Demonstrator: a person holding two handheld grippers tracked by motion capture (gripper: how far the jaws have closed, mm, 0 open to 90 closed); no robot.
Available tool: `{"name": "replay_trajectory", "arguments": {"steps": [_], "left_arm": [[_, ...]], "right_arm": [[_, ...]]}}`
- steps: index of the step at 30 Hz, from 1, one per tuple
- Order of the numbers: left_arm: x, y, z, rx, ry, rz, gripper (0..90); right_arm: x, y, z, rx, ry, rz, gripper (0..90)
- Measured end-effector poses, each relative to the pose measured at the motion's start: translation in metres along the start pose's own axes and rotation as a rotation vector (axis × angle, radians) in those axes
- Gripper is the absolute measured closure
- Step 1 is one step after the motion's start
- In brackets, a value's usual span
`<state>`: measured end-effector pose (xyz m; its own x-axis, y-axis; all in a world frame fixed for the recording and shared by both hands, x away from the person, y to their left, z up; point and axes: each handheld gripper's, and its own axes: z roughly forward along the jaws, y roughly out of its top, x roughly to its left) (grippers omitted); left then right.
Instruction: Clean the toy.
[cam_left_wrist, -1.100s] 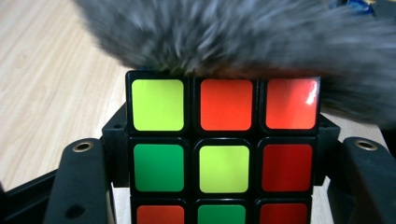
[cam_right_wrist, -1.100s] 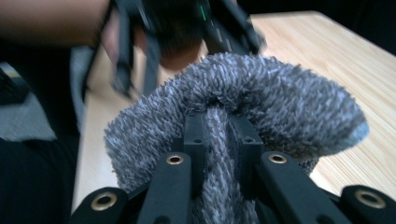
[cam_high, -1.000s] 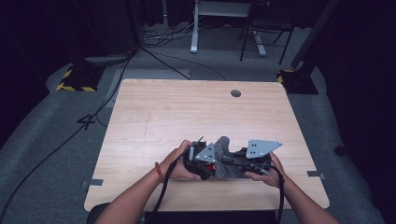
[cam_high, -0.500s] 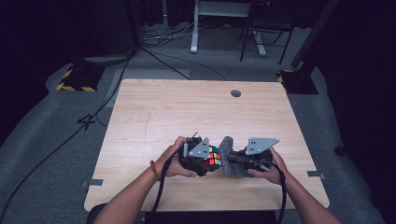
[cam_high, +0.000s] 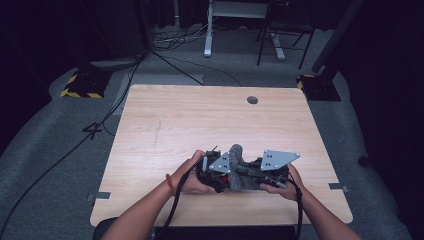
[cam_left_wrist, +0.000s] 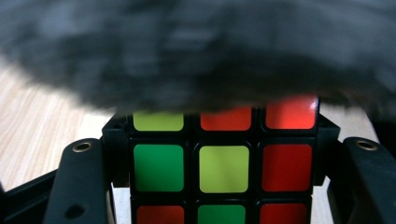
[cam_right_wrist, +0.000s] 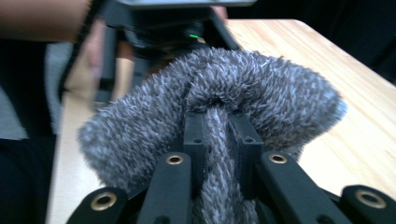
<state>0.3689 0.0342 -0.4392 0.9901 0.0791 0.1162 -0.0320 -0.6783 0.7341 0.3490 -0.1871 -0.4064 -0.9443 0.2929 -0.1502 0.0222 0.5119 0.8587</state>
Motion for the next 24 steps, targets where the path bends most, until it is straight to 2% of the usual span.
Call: {"name": "replay_trajectory", "arguments": {"steps": [1,5,9,12,16,20,22,24], "left_arm": [[-0.001,0.001,-0.001,-0.007,-0.001,0.003,33.7],[-0.001,0.003,-0.011,-0.032,0.011,0.007,33.7],[0.002,0.003,-0.022,-0.067,0.036,-0.004,33.7],[0.004,0.003,-0.029,-0.084,0.055,-0.009,33.7],[0.005,0.002,-0.028,-0.069,0.062,-0.014,33.7],[0.005,0.001,-0.020,-0.054,0.048,-0.019,33.7],[0.003,0.003,-0.015,-0.034,0.045,-0.009,33.7],[0.003,0.002,-0.012,-0.033,0.035,-0.012,33.7]], "right_arm": [[-0.002,-0.001,0.000,0.006,-0.025,0.007,80.0],[-0.014,-0.010,0.001,0.046,-0.047,0.040,80.1],[-0.021,-0.020,0.000,0.092,-0.034,0.059,80.0],[-0.020,-0.024,0.000,0.115,-0.010,0.051,80.0],[-0.014,-0.018,-0.002,0.075,0.004,0.025,80.0],[-0.007,-0.010,-0.006,0.029,0.015,0.017,80.0],[-0.004,-0.007,-0.006,0.008,0.025,0.018,80.0],[-0.003,-0.004,-0.005,0.014,0.002,-0.003,79.9]]}}
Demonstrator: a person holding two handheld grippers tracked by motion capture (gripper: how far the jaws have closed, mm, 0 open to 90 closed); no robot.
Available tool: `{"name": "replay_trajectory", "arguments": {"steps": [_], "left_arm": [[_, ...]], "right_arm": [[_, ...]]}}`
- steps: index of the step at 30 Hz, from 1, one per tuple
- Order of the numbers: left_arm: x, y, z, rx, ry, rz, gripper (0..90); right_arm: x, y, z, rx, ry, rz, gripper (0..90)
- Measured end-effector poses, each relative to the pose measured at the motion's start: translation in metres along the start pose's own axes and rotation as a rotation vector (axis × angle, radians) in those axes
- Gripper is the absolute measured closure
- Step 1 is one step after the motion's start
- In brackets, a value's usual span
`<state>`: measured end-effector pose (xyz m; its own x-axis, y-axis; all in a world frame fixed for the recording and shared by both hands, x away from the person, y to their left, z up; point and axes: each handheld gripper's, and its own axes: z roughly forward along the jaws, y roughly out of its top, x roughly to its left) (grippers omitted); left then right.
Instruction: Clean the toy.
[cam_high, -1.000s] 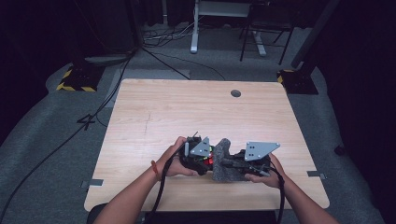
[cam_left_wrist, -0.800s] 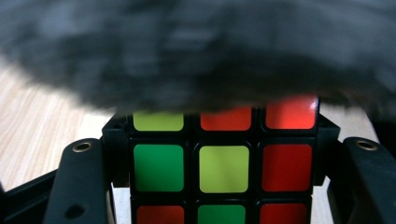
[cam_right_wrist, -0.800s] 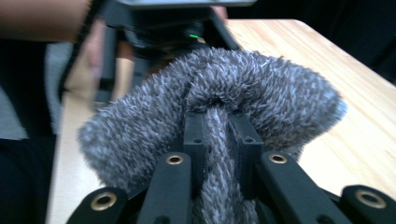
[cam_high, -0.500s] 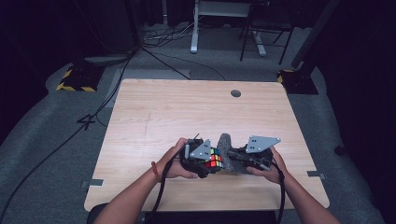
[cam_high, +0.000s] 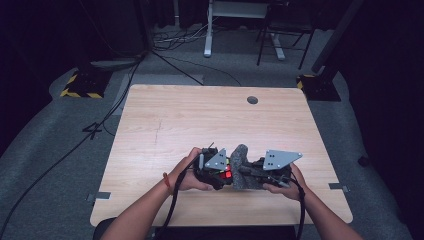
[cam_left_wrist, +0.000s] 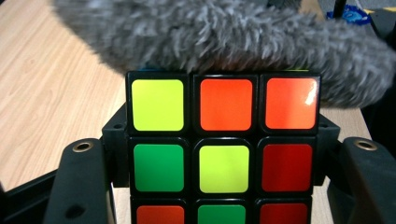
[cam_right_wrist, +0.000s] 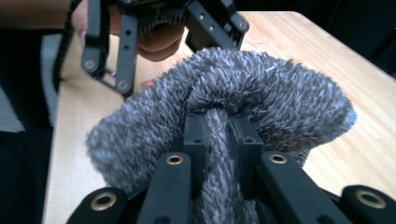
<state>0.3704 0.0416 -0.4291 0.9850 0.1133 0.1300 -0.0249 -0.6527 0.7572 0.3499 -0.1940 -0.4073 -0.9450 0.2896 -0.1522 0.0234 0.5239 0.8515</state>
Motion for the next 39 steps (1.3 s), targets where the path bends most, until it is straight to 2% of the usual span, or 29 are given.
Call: {"name": "replay_trajectory", "arguments": {"steps": [2,5,7,9,11,13,14,16,18,20,22,25,30,32,36,39], "left_arm": [[-0.001,0.000,-0.001,0.004,0.011,0.007,33.7],[-0.001,0.001,-0.004,-0.004,0.015,0.012,33.7],[-0.001,0.001,-0.006,-0.010,0.023,0.012,33.7],[-0.001,0.001,-0.009,-0.022,0.027,0.010,33.7],[0.000,0.002,-0.013,-0.050,0.022,0.007,33.7],[0.001,0.003,-0.016,-0.081,0.015,0.003,33.7],[0.000,0.003,-0.016,-0.085,0.013,0.004,33.8],[-0.001,0.003,-0.016,-0.093,0.008,0.010,33.7],[0.000,0.003,-0.015,-0.103,-0.012,0.007,33.7],[0.001,0.002,-0.015,-0.110,-0.016,-0.001,33.6],[0.002,0.000,-0.016,-0.116,-0.021,-0.011,33.3],[0.003,-0.003,-0.014,-0.096,-0.019,-0.014,32.9],[0.002,-0.003,-0.009,-0.055,-0.013,0.006,32.8],[0.002,-0.003,-0.008,-0.050,-0.016,0.002,32.8],[-0.001,-0.002,-0.001,0.008,-0.014,0.022,33.0],[-0.002,-0.001,0.001,0.023,-0.006,0.037,33.1]], "right_arm": [[-0.002,-0.001,0.001,0.002,-0.006,0.021,79.9],[-0.010,-0.008,0.003,0.041,-0.024,0.051,79.9],[-0.017,-0.016,0.004,0.052,-0.004,0.095,79.9],[-0.022,-0.022,0.006,0.093,-0.013,0.098,79.9],[-0.026,-0.028,0.008,0.102,0.009,0.128,79.9],[-0.027,-0.031,0.012,0.118,0.014,0.130,79.8],[-0.028,-0.032,0.013,0.104,0.043,0.145,79.8],[-0.025,-0.032,0.015,0.107,0.054,0.137,79.8],[-0.023,-0.030,0.015,0.061,0.097,0.149,79.7],[-0.021,-0.028,0.014,0.049,0.102,0.133,79.8],[-0.021,-0.028,0.011,0.019,0.113,0.149,79.8],[-0.025,-0.026,0.003,-0.037,0.132,0.169,79.9],[-0.021,-0.021,-0.003,-0.072,0.131,0.149,79.9],[-0.020,-0.019,-0.004,-0.091,0.139,0.146,80.0],[-0.018,-0.015,-0.006,-0.136,0.157,0.137,80.1],[-0.015,-0.010,-0.007,-0.142,0.153,0.122,80.1]]}}
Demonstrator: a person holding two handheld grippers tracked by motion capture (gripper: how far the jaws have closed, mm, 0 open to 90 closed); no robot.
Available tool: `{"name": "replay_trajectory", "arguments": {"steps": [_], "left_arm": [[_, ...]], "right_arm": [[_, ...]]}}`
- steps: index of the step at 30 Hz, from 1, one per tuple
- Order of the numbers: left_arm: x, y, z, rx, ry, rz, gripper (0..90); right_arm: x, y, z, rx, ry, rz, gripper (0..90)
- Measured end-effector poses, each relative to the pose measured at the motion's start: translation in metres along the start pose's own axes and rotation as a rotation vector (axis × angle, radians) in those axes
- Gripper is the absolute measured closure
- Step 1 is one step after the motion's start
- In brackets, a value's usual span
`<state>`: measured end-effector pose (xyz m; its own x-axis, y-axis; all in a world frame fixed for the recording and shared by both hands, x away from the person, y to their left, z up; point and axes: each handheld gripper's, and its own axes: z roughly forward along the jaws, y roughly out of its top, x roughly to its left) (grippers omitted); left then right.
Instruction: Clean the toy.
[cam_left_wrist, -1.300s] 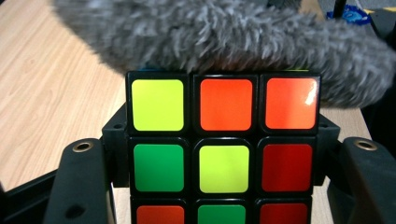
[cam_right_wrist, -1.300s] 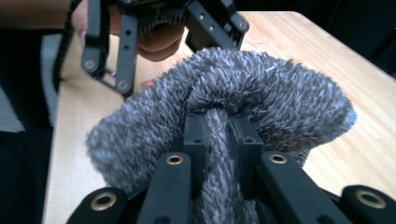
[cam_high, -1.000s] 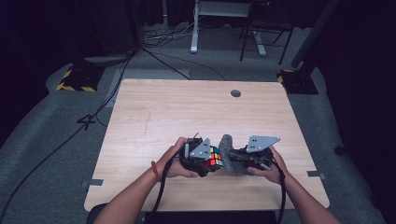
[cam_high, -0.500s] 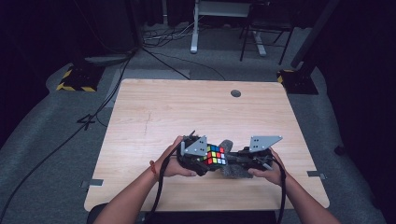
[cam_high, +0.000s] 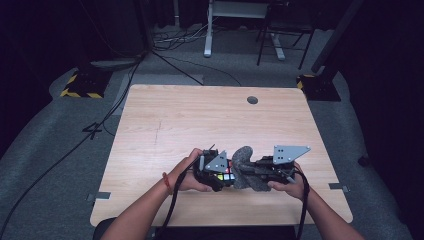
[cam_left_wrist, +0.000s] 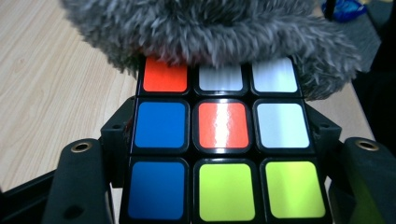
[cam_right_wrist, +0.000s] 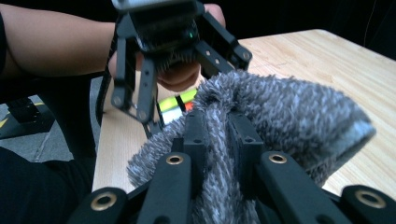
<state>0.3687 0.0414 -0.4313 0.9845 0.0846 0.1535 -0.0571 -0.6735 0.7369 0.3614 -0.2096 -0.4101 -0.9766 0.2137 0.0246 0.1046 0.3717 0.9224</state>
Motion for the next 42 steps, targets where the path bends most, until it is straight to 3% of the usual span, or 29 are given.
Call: {"name": "replay_trajectory", "arguments": {"steps": [4,6,8,9,12,14,17,22,25,30,35,38,42], "left_arm": [[0.001,0.001,-0.004,-0.034,0.011,-0.016,33.4],[0.003,0.001,-0.009,-0.071,0.014,-0.025,33.4],[0.003,0.003,-0.012,-0.089,0.019,-0.025,33.4],[0.003,0.003,-0.013,-0.094,0.021,-0.025,33.4],[0.004,0.002,-0.017,-0.104,0.027,-0.031,33.5],[0.006,0.002,-0.020,-0.124,0.022,-0.045,33.5],[0.006,0.002,-0.020,-0.101,0.044,-0.029,33.5],[0.005,0.000,-0.016,-0.098,0.020,-0.031,33.5],[0.000,0.002,-0.011,-0.090,0.000,-0.021,33.5],[-0.007,0.009,-0.015,-0.133,-0.026,-0.002,33.5],[-0.008,0.011,-0.026,-0.183,-0.021,-0.002,33.5],[-0.003,0.010,-0.032,-0.206,0.001,-0.024,33.5],[0.004,0.005,-0.031,-0.190,0.010,-0.041,33.5]], "right_arm": [[-0.001,0.000,-0.001,0.008,-0.025,0.003,80.1],[-0.006,-0.004,0.000,0.038,-0.040,0.020,80.1],[-0.011,-0.010,0.002,0.056,-0.022,0.062,80.1],[-0.013,-0.015,0.006,0.088,-0.012,0.072,80.1],[-0.018,-0.023,0.012,0.116,0.011,0.102,80.1],[-0.018,-0.024,0.016,0.156,0.002,0.080,80.1],[-0.013,-0.023,0.016,0.157,0.002,0.051,80.0],[-0.001,-0.008,0.003,0.071,-0.013,-0.006,80.0],[0.002,-0.002,0.000,0.060,-0.077,-0.040,80.0],[-0.005,-0.005,0.003,0.081,-0.139,-0.019,80.0],[-0.009,-0.013,0.007,0.133,-0.119,-0.001,80.0],[-0.006,-0.016,0.011,0.174,-0.094,-0.035,80.0],[-0.001,-0.016,0.016,0.179,-0.053,-0.052,80.0]]}}
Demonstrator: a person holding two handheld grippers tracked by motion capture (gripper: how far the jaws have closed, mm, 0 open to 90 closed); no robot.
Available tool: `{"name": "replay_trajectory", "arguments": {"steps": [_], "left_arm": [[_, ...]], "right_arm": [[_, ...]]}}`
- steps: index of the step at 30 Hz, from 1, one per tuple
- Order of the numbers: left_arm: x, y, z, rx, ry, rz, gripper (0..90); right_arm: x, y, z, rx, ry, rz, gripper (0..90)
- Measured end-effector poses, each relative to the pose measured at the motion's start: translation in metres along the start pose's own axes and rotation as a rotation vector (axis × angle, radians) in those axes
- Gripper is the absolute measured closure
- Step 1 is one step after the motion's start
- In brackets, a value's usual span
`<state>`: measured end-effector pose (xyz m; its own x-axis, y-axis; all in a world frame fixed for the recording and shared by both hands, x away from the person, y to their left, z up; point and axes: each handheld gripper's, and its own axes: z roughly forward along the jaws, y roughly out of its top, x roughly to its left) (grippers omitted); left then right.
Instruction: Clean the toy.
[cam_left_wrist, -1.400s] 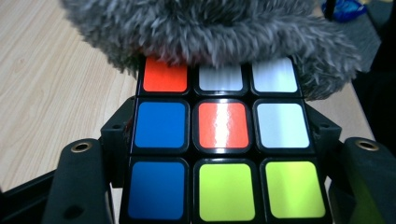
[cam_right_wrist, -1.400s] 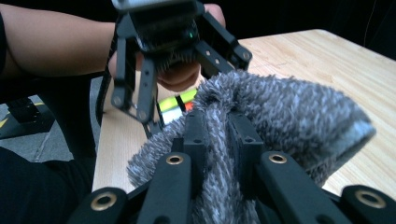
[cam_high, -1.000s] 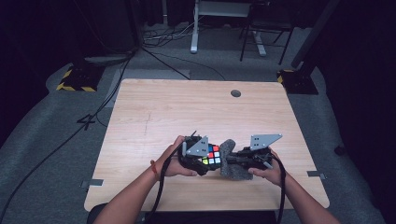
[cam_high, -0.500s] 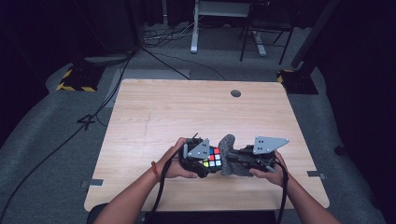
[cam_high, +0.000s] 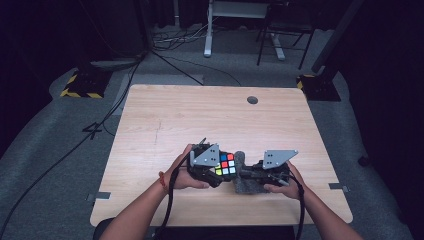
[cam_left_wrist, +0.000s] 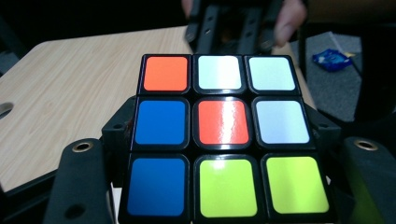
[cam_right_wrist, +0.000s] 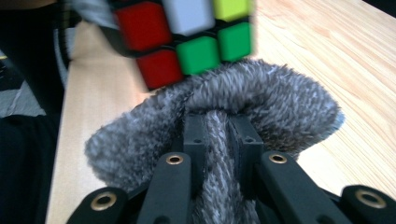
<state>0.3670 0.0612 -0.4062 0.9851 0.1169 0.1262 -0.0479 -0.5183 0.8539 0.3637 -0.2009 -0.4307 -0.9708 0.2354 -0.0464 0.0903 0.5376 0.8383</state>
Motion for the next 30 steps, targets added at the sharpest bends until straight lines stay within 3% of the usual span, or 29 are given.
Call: {"name": "replay_trajectory", "arguments": {"steps": [6,11,17,20,22,24,30], "left_arm": [[0.002,-0.006,0.008,0.046,0.010,-0.001,33.5],[-0.004,-0.008,0.021,0.088,-0.017,0.011,33.5],[-0.007,-0.010,0.028,0.115,-0.046,0.017,33.6],[-0.010,-0.009,0.031,0.113,-0.076,0.028,33.5],[-0.012,-0.007,0.030,0.105,-0.071,0.039,33.5],[-0.011,-0.004,0.025,0.066,-0.086,0.029,33.5],[-0.002,-0.002,0.008,0.012,-0.027,-0.002,33.5]], "right_arm": [[0.004,0.009,-0.014,-0.076,-0.009,-0.004,80.0],[0.007,0.013,-0.017,-0.111,-0.018,-0.013,80.0],[0.002,0.014,-0.021,-0.162,-0.041,0.011,80.0],[0.000,0.014,-0.021,-0.154,-0.072,0.016,80.0],[-0.003,0.012,-0.020,-0.140,-0.079,0.030,80.0],[-0.005,0.010,-0.018,-0.115,-0.075,0.042,80.1],[-0.008,0.005,-0.012,-0.069,-0.013,0.058,80.2]]}}
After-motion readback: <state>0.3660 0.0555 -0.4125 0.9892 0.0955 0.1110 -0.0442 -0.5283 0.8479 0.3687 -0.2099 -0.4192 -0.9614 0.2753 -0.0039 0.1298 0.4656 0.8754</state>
